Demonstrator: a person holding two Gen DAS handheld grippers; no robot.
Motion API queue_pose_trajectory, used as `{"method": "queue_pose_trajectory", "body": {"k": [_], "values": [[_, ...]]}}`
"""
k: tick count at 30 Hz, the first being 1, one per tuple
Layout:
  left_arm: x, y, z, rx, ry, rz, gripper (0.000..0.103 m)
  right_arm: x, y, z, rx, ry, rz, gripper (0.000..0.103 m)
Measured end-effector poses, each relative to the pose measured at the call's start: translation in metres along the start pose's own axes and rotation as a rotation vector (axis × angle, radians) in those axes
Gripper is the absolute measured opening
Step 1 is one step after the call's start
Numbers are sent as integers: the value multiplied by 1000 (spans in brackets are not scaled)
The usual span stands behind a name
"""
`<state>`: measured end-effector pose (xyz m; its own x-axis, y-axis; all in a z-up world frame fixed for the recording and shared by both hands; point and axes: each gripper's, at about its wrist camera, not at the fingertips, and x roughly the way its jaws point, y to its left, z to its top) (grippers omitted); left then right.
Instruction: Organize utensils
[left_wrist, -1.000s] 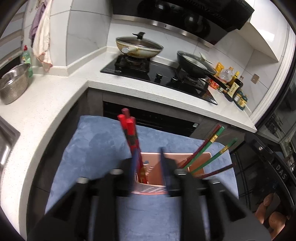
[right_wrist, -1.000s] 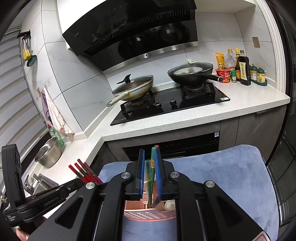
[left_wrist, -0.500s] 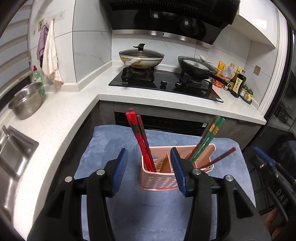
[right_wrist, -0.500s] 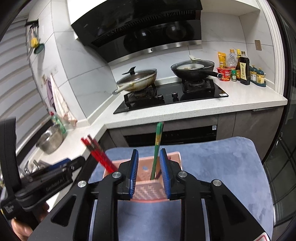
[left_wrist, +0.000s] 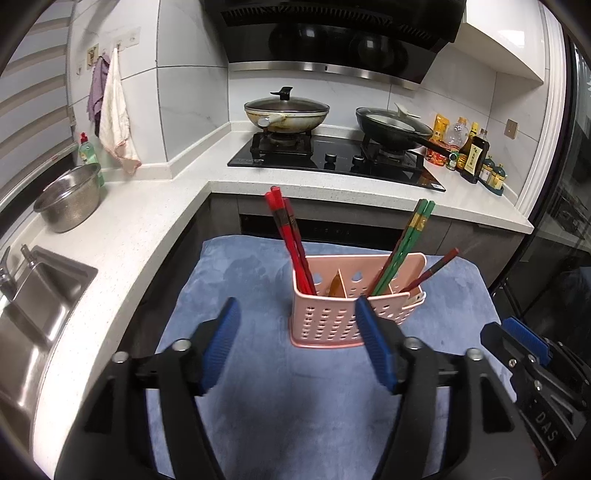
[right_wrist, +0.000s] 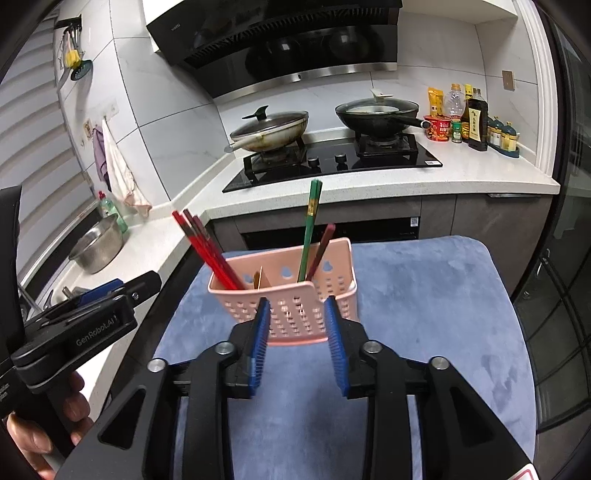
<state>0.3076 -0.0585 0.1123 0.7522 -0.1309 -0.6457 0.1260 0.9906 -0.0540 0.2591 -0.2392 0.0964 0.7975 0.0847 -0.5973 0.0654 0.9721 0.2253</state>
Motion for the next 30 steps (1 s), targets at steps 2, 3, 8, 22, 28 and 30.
{"method": "queue_pose_trajectory", "body": {"k": [2,3,8,22,28,30], "values": [[-4,-1,-5,10,1,7,63,-5,1,-5,-4,-3,-6,38],[-5,-1,-7,11,2,7,64,-8,3,-8,-16,-3,-19,38],[-13,-2,-18,14,8,18,70,-18,9,-19,-52,-3,-53,48],[-32,-3,-41,39,-3,57,87,-35,14,-44,-75,5,-84,74],[-36,-7,-46,47,6,56,93,-36,14,-47,-70,28,-85,85],[-36,-8,-49,50,11,57,94,-37,14,-49,-66,29,-90,85]]}}
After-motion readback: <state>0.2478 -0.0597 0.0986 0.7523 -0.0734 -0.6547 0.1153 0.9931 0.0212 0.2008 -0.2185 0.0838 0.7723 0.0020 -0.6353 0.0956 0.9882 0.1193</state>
